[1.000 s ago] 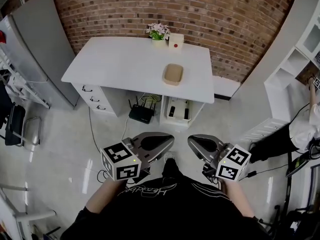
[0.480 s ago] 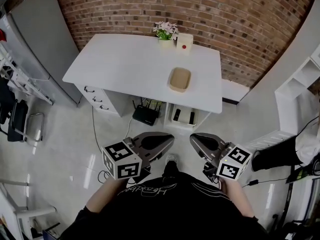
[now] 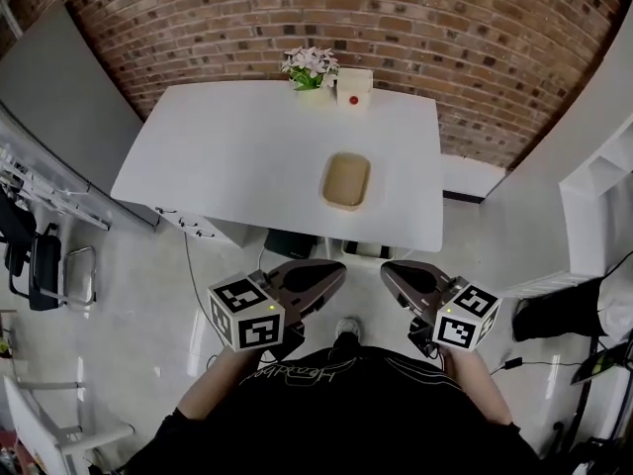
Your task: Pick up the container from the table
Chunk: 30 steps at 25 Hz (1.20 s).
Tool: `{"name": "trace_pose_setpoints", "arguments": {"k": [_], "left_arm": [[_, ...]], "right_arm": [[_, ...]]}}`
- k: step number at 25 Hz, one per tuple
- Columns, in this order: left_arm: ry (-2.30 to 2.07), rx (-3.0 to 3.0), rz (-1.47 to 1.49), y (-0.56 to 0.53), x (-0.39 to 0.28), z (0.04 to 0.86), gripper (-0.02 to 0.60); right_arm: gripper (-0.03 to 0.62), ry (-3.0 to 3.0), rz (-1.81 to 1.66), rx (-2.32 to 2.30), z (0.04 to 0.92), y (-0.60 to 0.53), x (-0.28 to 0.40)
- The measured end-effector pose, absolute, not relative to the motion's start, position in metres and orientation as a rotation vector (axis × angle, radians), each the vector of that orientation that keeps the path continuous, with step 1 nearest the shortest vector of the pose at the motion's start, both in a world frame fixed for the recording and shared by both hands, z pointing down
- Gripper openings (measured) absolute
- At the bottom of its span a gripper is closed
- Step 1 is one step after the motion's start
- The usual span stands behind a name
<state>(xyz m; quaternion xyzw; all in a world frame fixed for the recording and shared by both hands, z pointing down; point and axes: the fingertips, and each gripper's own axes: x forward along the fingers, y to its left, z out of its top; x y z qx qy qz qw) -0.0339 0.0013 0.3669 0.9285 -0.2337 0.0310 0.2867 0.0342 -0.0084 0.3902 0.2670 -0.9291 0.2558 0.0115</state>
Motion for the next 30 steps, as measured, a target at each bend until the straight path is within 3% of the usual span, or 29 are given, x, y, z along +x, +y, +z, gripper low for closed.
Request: {"name": "trace_pose_setpoints", "arguments": {"k": [13, 30], "left_arm": [[-0.711, 2.431, 0.153, -0.09, -0.021, 0.391, 0.002], [-0.792, 2.309, 0.189, -0.2, -0.062, 0.441, 0.002]], "right_arm": [[-0.005, -2.829, 0.762, 0.948, 0.414, -0.107, 0.078], [-0.005, -2.7, 0.891, 1.118, 0.46, -0.195, 0.069]]}}
